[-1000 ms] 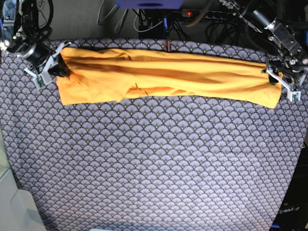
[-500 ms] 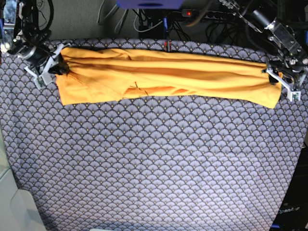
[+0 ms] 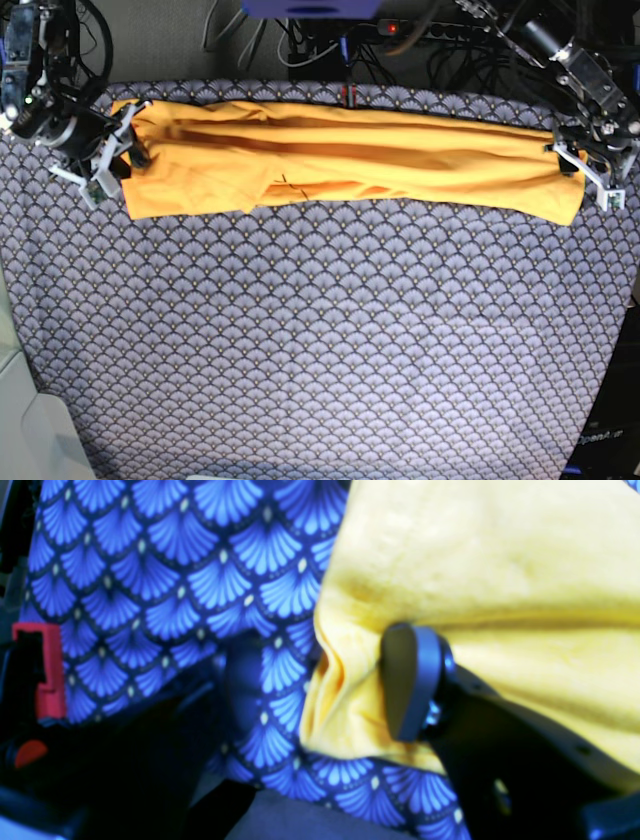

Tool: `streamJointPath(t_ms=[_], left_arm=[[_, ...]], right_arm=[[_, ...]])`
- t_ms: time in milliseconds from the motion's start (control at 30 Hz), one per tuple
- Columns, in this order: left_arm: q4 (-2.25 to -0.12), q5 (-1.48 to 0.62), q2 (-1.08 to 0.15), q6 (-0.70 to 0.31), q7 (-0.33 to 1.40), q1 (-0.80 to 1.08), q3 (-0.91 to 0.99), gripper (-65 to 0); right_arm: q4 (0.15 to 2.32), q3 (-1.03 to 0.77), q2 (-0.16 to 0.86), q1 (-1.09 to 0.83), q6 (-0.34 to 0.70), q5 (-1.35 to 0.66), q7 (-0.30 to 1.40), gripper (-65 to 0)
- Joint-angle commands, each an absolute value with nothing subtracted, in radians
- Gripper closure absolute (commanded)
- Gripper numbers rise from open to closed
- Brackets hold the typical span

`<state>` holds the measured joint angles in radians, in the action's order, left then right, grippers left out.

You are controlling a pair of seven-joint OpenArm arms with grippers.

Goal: Fold the T-shirt properly
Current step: 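Hold the folded shirt ends with both grippers, adjusting the grip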

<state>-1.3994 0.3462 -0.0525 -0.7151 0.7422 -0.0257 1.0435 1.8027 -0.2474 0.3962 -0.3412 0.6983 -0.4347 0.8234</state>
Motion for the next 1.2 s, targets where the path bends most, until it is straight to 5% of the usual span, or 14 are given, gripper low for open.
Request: streamJointPath(t_ms=[0, 367, 667, 1167], left_arm=[[-1.377, 0.441, -0.051, -0.698, 0.826, -0.01, 1.043, -37.5], [-1.385, 0.441, -0.051, -0.698, 0.829, -0.01, 1.044, -37.6], [-1.385, 0.438, -0.051, -0.698, 0.828, -0.01, 1.044, -37.6], [-1.385, 0.435, -0.051, -0.698, 0.835, -0.019, 1.044, -38.4]], right_arm=[[1.825, -0.257, 0.409, -0.328, 0.698, -0.452, 0.825, -20.0], [1.819, -0.259, 0.415, -0.309, 0.698, -0.447, 0.871, -21.5], [1.741, -0.257, 0.395, -0.309, 0.698, -0.447, 0.86, -43.0], [1.635, -0.255, 0.381, -0.28, 0.698, -0.446, 0.858, -43.3]])
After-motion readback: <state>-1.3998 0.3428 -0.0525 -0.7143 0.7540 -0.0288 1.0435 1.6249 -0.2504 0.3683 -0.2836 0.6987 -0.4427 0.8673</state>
